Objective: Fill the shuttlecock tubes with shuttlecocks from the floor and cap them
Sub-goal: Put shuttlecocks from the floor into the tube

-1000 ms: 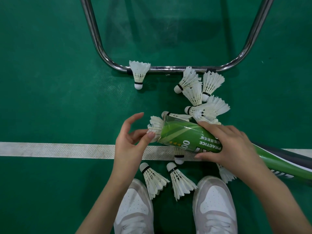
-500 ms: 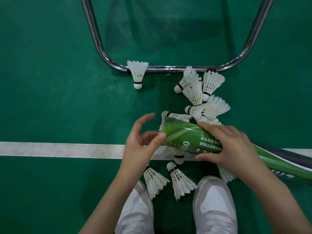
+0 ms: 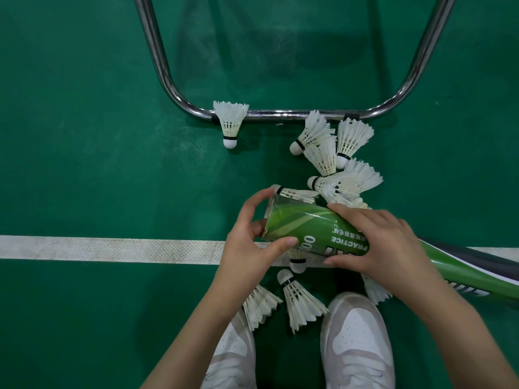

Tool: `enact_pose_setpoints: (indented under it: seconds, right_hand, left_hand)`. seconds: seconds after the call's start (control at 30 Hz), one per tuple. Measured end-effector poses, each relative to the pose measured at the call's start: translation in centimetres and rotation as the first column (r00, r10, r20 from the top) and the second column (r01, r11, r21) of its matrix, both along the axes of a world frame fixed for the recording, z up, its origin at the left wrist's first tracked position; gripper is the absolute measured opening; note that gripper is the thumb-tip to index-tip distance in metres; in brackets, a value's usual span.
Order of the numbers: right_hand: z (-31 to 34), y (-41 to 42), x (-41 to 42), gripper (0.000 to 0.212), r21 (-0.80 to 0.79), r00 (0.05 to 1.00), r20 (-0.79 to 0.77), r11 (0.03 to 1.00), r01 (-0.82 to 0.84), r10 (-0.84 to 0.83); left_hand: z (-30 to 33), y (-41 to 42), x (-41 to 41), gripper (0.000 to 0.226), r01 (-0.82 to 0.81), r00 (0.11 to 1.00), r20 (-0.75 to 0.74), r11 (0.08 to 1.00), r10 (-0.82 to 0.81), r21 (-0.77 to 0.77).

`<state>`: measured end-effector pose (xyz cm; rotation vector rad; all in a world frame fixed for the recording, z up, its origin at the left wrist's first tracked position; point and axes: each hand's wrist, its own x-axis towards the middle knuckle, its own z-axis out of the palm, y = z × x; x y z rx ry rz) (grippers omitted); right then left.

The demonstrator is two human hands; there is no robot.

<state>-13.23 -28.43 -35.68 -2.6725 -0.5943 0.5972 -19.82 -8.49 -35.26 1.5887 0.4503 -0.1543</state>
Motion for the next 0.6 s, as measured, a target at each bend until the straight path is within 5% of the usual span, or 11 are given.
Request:
enact_pose_setpoints:
  seconds: [0.6]
  right_hand:
    - [-0.06,0.04,-0.05,0.088,0.005,1.000,0.007,1.000,-0.010,0.010]
  left_hand:
    - [-0.30,0.15,0.22,0.073,0.053,0.999,-0.002,0.996,-0.053,-0.066]
